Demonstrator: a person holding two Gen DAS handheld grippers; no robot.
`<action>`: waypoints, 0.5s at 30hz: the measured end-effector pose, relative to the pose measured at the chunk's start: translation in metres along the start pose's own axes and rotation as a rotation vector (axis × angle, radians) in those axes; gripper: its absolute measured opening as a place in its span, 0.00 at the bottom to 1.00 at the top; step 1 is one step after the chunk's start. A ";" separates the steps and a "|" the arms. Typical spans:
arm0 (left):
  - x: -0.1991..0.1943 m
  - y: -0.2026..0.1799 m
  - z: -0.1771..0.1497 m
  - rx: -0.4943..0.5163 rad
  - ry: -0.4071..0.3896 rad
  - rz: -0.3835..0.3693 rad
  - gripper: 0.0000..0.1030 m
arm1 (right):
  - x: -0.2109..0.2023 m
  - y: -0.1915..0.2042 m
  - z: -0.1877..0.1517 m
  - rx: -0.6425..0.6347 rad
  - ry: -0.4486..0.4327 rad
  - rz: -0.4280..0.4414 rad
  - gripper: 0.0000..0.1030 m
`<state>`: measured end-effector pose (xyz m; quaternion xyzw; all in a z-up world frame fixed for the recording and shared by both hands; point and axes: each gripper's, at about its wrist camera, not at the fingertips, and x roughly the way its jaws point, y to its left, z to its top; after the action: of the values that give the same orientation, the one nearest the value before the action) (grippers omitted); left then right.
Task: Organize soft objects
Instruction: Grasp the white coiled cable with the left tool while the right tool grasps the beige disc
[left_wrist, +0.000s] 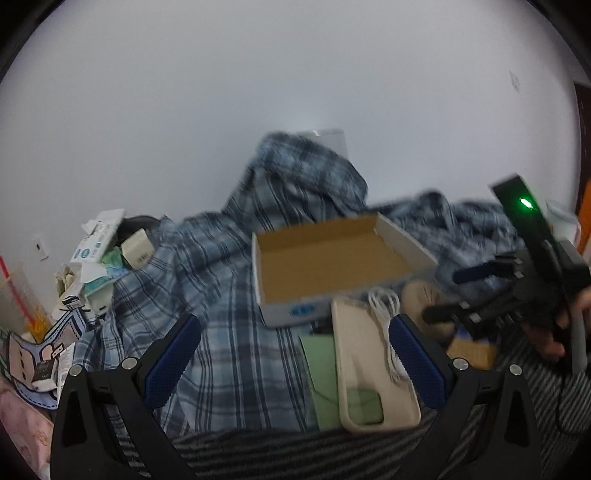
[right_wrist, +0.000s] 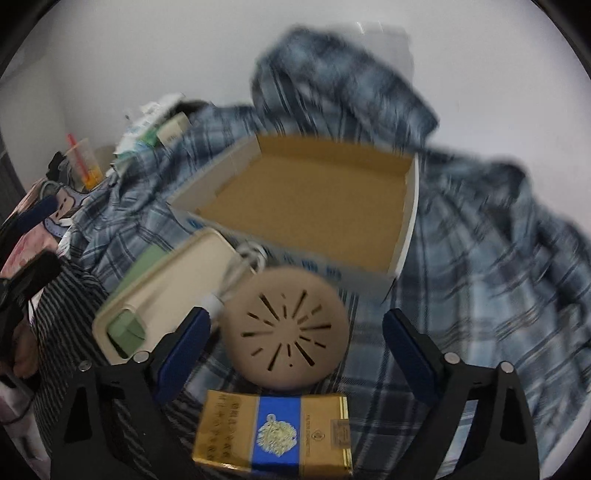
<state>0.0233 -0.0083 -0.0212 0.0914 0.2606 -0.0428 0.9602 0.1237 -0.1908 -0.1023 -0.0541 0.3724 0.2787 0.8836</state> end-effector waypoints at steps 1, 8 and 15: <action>0.002 -0.003 -0.002 0.017 0.020 -0.013 1.00 | 0.007 -0.005 -0.001 0.022 0.024 0.012 0.89; 0.016 -0.016 -0.009 0.043 0.109 -0.079 1.00 | 0.022 -0.008 -0.006 0.043 0.086 0.077 0.79; 0.021 -0.021 -0.008 0.051 0.141 -0.090 1.00 | 0.021 0.008 -0.004 -0.048 0.067 0.014 0.73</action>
<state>0.0350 -0.0277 -0.0424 0.1066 0.3302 -0.0859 0.9339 0.1287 -0.1760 -0.1188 -0.0818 0.3952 0.2918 0.8672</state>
